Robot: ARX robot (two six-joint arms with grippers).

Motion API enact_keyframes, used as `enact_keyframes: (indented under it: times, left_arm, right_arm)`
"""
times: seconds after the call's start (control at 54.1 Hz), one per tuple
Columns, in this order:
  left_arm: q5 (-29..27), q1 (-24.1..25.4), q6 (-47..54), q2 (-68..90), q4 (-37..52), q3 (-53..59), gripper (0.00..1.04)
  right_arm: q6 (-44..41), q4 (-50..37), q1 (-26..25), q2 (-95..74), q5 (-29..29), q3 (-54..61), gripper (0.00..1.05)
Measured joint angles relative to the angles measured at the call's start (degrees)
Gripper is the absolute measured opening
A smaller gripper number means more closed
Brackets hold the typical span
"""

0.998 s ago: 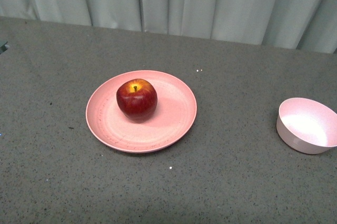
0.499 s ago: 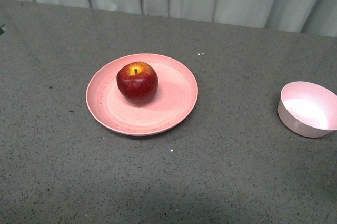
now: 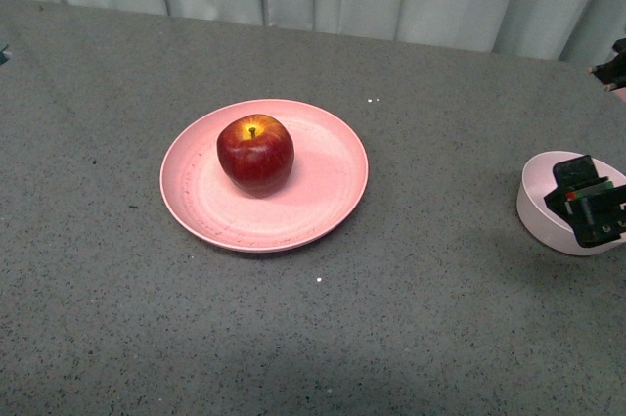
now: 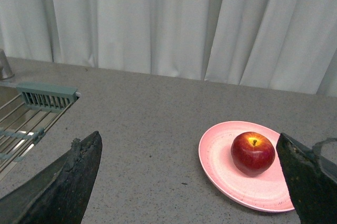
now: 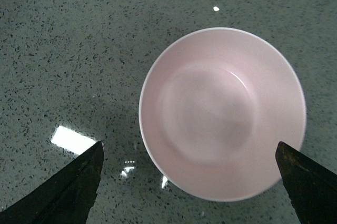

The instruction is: Move apple from plate to bowl

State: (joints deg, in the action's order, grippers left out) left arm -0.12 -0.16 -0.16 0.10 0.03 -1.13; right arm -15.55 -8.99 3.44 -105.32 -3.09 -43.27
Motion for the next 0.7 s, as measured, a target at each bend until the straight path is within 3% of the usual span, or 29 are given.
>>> enact_keyframes:
  times: [0.591,0.702]
  left_arm:
    - [0.0,0.0,0.0,0.0,0.0,0.0,0.98]
    - [0.0,0.0,0.0,0.0,0.0,0.0,0.98]
  right_arm:
    - [2.6,3.1,2.3,-12.1,-0.3,-9.3,0.95]
    - [2.8,3.3,2.3,-13.4,0.3,-10.4,0.78]
